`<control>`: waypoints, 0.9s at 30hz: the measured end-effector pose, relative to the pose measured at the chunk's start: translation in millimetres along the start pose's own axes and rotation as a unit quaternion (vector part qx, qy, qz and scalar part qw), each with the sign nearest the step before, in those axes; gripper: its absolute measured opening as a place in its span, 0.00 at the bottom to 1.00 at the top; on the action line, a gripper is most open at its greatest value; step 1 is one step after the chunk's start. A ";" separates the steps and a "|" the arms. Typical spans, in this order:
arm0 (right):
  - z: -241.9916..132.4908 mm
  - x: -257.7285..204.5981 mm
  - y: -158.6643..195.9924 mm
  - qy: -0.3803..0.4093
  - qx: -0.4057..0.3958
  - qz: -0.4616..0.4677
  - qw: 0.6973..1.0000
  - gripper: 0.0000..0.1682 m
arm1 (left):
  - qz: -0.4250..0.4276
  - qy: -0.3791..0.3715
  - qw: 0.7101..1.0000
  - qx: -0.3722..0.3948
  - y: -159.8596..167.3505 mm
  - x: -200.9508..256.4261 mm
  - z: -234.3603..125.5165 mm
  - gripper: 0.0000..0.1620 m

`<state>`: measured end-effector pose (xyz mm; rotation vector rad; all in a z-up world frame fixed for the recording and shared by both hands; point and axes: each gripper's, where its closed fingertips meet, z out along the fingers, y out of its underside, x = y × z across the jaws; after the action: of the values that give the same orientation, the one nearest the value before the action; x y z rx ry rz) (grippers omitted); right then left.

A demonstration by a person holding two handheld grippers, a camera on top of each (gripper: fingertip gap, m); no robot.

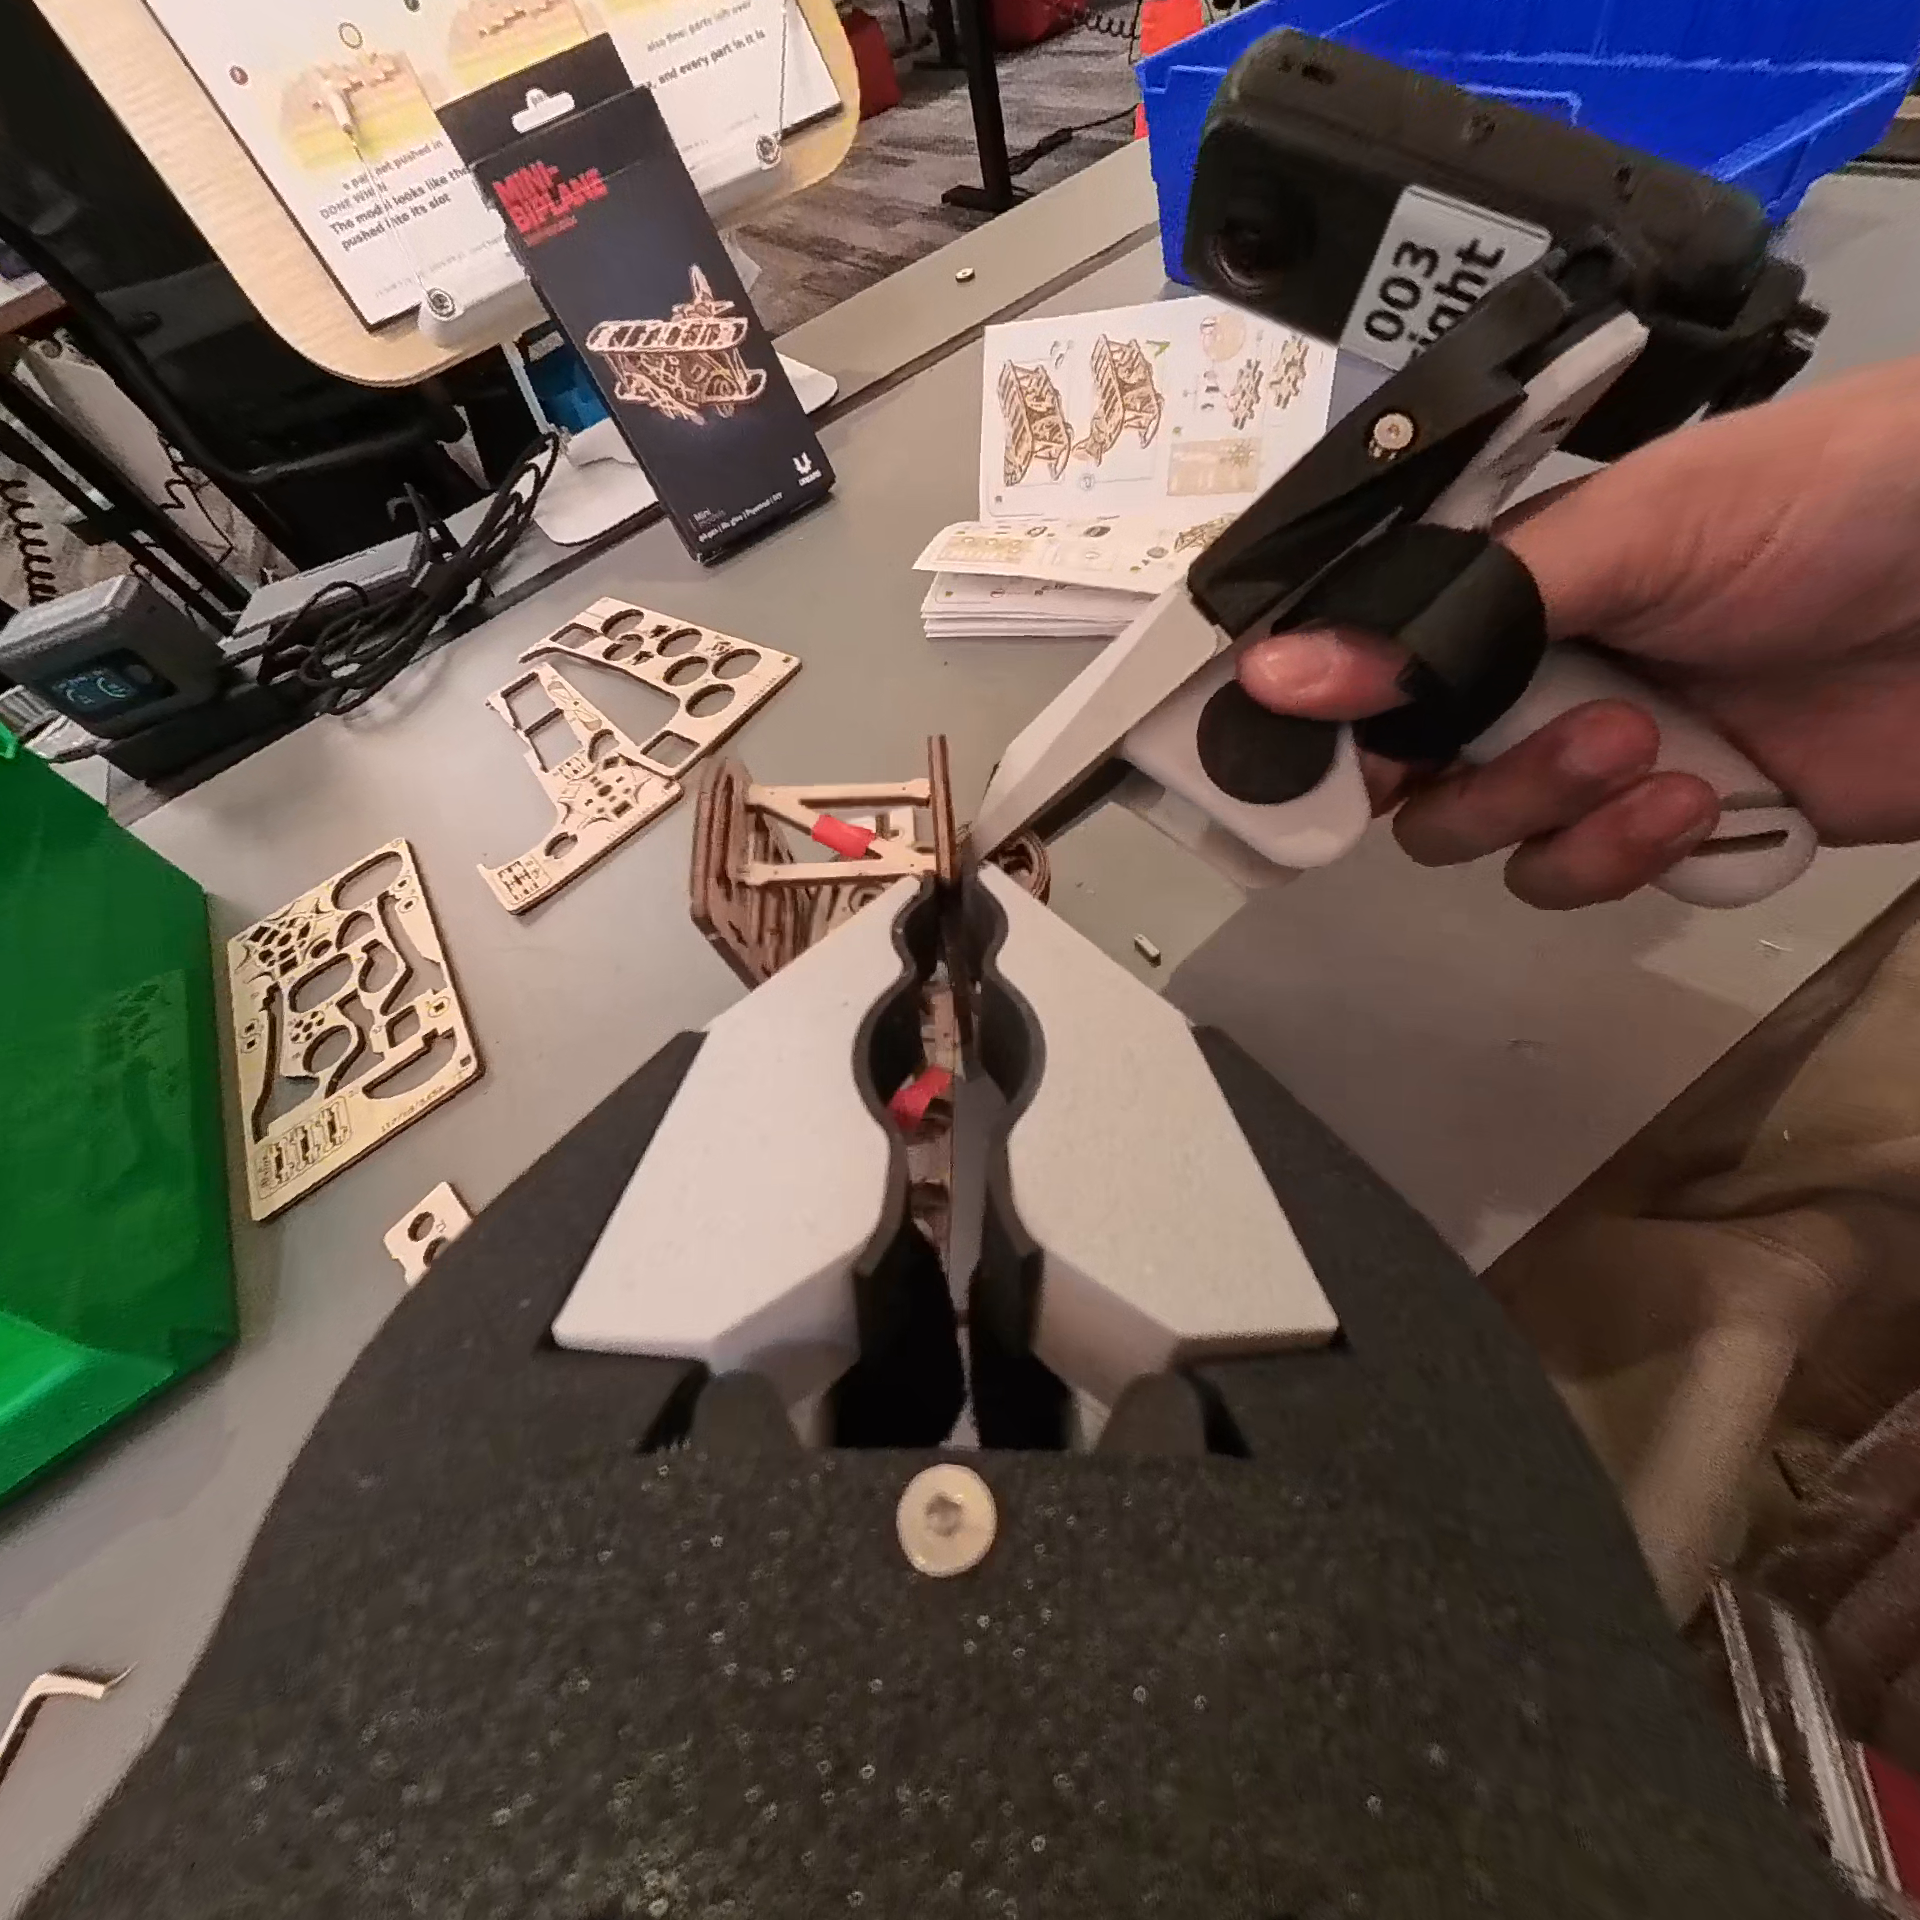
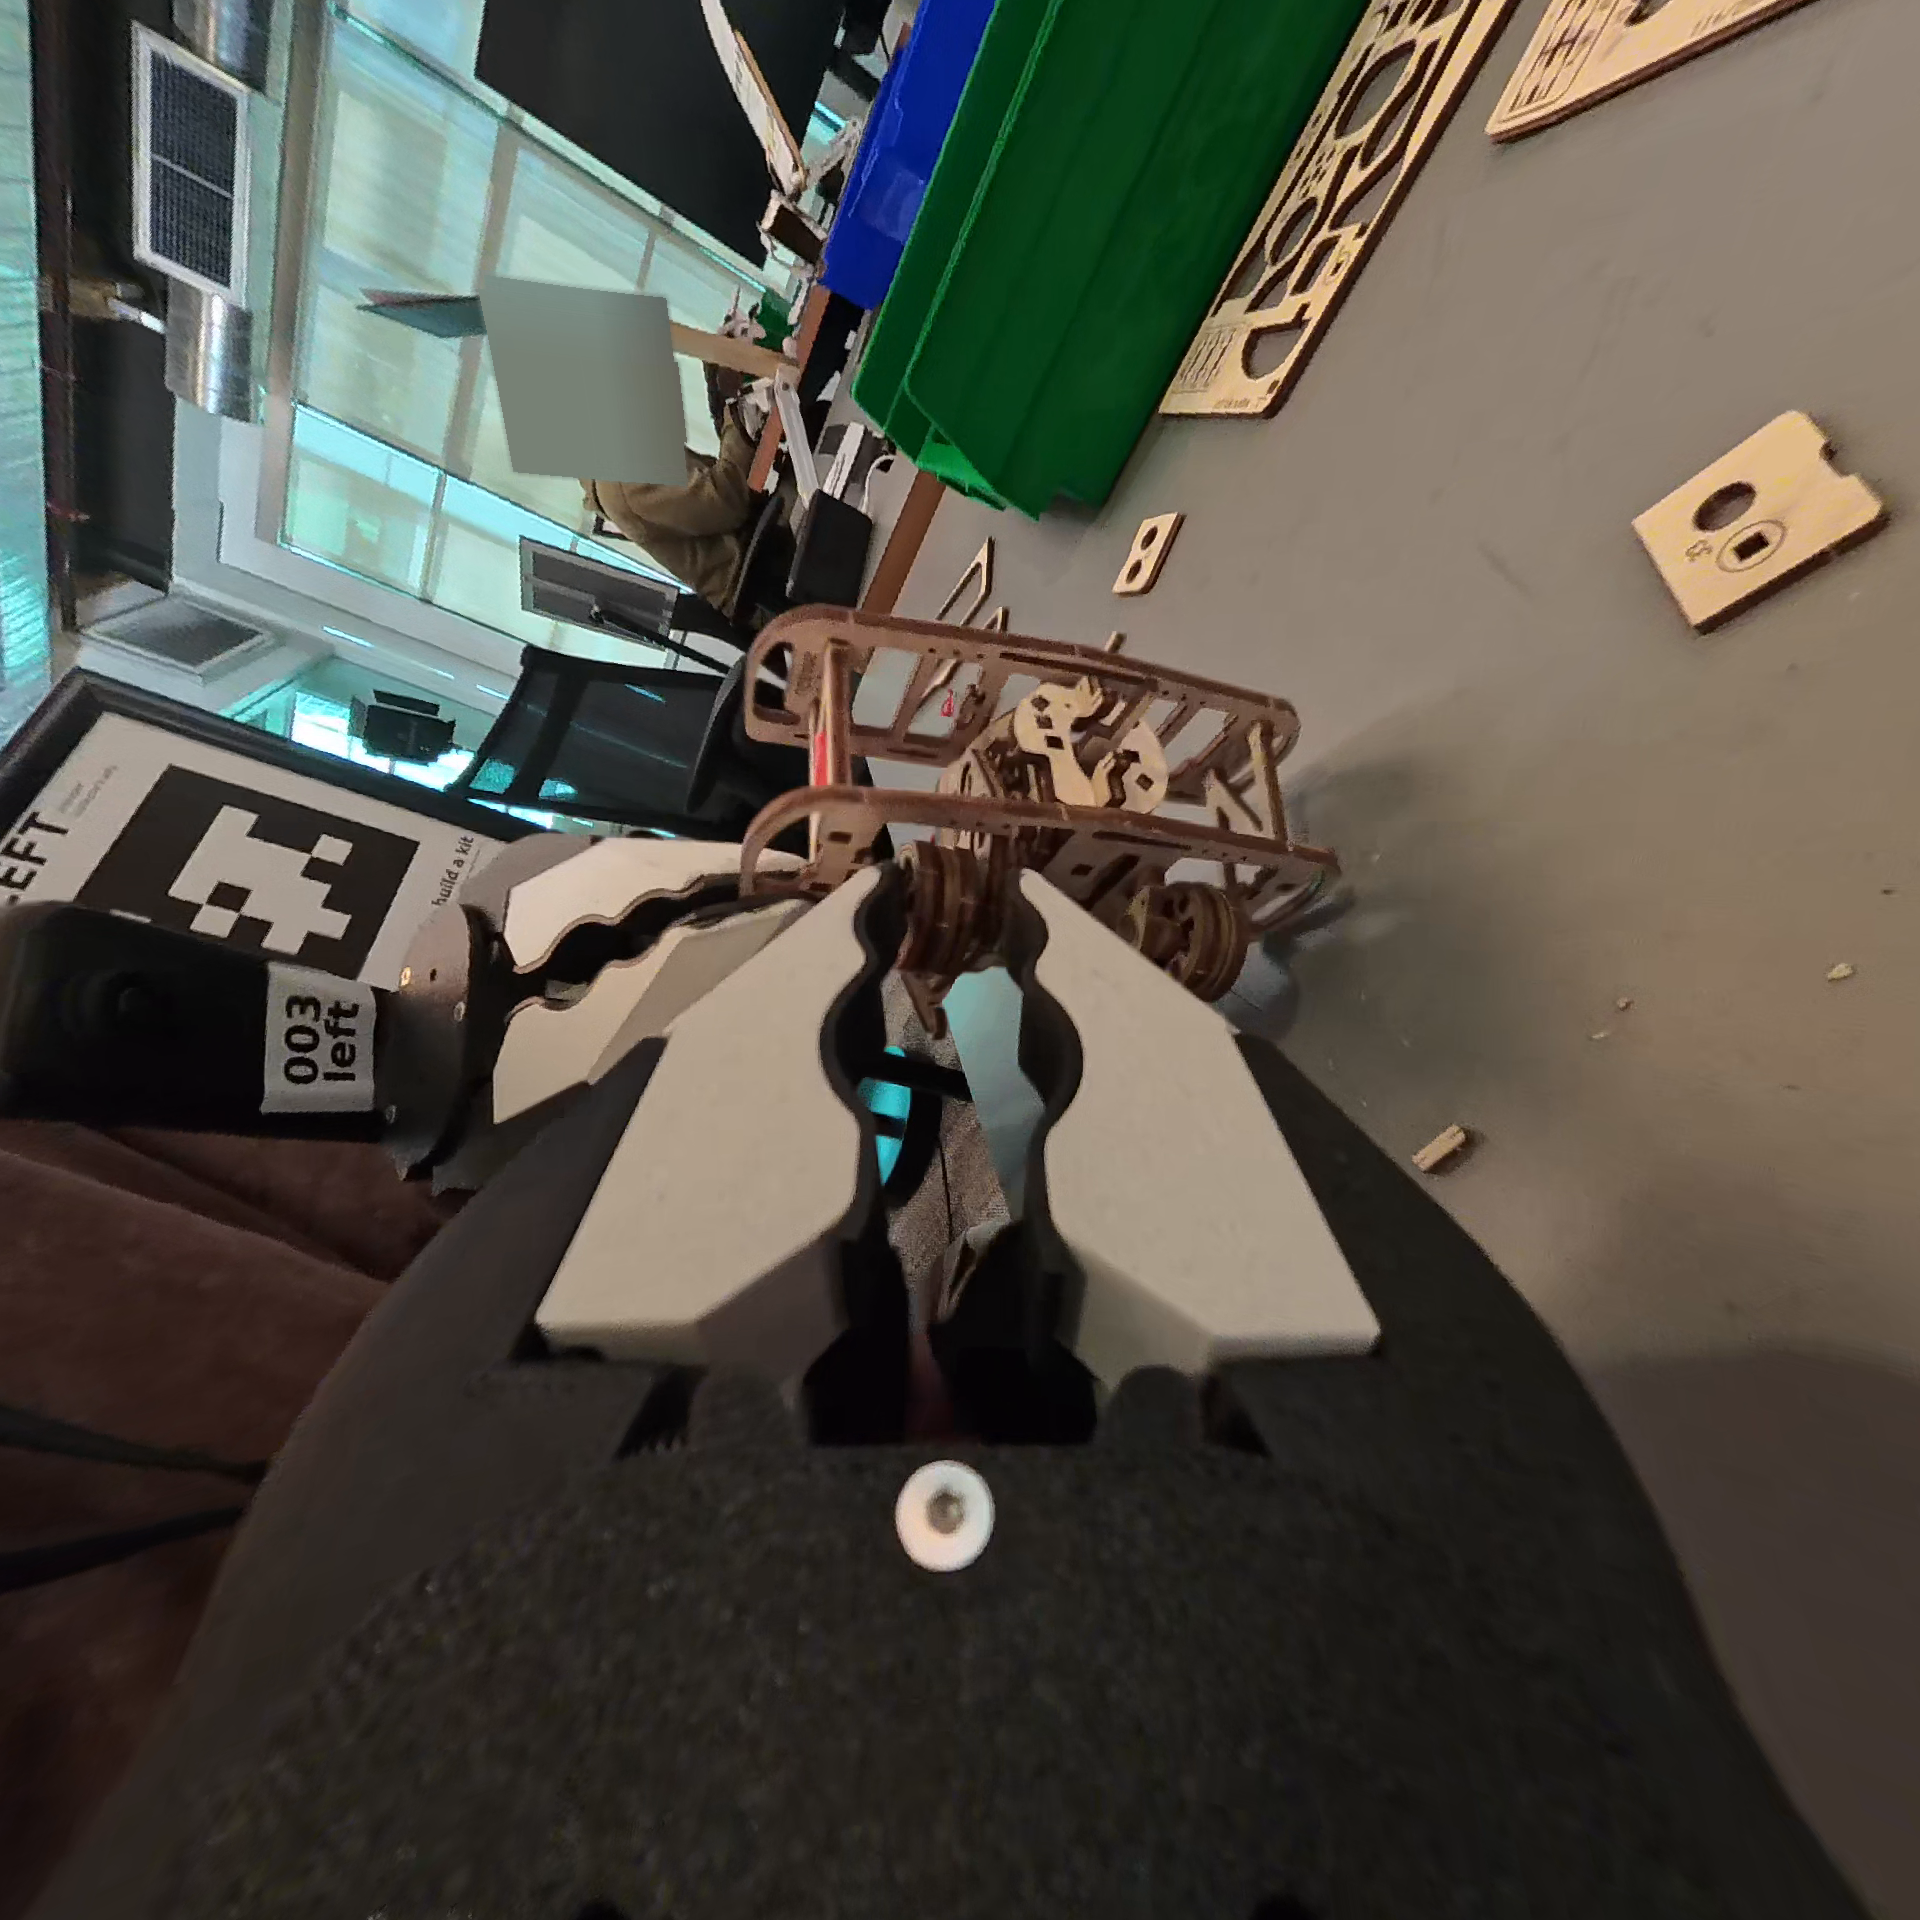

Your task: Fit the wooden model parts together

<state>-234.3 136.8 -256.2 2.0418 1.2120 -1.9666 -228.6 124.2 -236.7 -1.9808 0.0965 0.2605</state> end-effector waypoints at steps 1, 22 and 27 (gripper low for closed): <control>0.5 0.6 0.1 0.000 0.002 0.004 1.000 0.11 | -0.001 0.001 1.000 0.000 0.6 -0.4 0.2 0.00; -26.1 -61.9 27.7 0.153 -0.075 -0.743 0.648 0.32 | -0.203 0.208 0.956 -0.031 -25.3 1.8 -28.1 0.00; -22.7 -79.1 19.8 0.124 -0.127 -0.774 0.608 0.19 | -0.216 0.254 0.937 -0.109 -21.0 -0.1 -33.2 0.00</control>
<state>-194.9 97.2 -192.6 0.7838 3.7726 -1.2571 -220.2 102.7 -205.0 -2.1869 -0.0414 -0.5512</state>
